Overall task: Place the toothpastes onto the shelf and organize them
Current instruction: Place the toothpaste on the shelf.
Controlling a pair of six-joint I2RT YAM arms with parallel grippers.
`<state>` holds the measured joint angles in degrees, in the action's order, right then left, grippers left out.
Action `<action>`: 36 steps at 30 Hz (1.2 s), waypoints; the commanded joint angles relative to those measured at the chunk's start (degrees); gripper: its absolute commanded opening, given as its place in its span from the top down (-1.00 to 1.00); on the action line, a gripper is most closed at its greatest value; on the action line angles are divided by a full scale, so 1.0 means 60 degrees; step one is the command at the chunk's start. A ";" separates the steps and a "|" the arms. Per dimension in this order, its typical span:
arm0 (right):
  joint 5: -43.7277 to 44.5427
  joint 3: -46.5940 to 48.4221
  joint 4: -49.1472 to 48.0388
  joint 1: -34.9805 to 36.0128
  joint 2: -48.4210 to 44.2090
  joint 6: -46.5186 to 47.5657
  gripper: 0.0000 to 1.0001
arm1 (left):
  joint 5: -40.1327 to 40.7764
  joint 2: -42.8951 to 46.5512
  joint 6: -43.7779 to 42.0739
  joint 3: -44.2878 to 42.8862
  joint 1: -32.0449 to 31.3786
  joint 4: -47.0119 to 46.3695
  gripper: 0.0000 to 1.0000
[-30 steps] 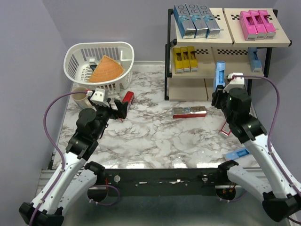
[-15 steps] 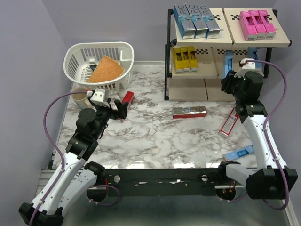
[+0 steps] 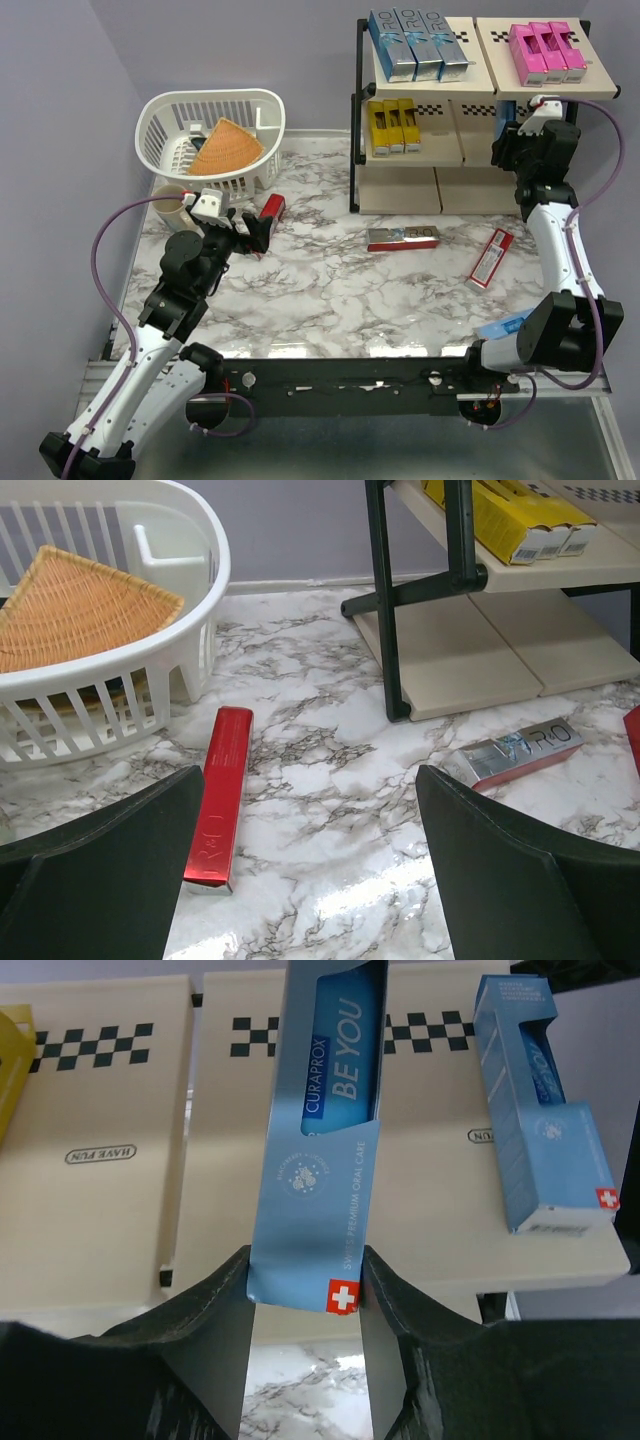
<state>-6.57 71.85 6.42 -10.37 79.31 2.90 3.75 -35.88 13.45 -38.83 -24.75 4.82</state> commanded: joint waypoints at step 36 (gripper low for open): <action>-0.0238 0.0225 -0.1670 -0.1260 0.1078 0.0645 0.19 | -0.0229 0.0076 -0.0059 0.0085 0.0053 -0.0203 -0.98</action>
<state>-7.25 69.76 -1.65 -17.08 84.14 5.63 3.75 -35.44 13.43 -38.81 -24.75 4.82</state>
